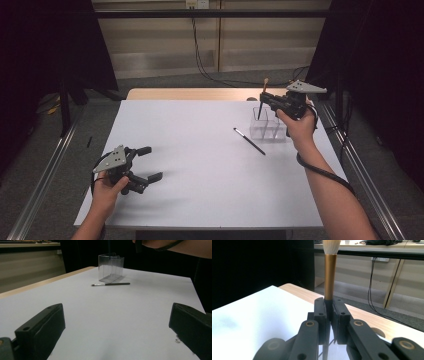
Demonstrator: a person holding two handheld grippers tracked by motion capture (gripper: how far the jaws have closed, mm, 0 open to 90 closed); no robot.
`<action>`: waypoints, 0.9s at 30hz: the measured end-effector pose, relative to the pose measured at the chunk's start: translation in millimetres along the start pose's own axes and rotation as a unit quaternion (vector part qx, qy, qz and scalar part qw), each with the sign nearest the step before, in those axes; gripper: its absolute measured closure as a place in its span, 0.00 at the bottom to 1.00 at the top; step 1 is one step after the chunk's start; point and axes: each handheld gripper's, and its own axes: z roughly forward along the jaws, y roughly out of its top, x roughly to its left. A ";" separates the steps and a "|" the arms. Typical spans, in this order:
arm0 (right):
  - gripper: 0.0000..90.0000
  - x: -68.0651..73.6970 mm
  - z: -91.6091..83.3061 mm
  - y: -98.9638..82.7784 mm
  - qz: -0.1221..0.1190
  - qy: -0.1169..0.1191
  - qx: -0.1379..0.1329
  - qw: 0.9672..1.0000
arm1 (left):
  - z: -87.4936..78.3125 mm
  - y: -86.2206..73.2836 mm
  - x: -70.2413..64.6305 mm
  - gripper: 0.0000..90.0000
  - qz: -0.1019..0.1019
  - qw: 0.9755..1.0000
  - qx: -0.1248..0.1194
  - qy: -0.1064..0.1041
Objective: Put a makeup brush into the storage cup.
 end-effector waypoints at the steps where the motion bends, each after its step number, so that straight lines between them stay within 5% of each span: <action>1: 0.93 0.1 0.5 -1.0 0.000 0.001 0.001 1.000 | 0.0 0.0 -0.1 0.00 0.000 1.000 0.000 0.000; 27: 0.93 2.2 4.1 -12.8 -0.002 0.001 0.012 1.000 | 0.3 -0.3 -0.2 0.00 -0.001 1.000 0.000 0.001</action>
